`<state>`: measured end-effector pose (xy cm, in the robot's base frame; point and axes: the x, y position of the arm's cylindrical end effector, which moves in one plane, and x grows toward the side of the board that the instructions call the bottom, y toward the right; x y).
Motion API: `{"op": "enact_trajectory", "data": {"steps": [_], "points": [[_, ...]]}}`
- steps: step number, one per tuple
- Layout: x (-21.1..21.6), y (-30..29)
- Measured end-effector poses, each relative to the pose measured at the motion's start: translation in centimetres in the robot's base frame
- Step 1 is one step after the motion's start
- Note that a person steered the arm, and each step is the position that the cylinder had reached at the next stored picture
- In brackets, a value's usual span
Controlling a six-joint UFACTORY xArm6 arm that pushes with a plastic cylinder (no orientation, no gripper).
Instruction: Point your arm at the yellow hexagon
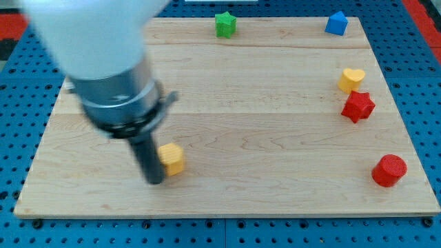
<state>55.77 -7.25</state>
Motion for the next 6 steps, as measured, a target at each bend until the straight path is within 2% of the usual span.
{"op": "enact_trajectory", "data": {"steps": [1,2,3,4,5,6], "points": [[-1.8,6.9],[-2.7,10.9],[-0.4,6.4],[1.8,4.2],[1.5,-2.6],[-2.9,-2.1]]}}
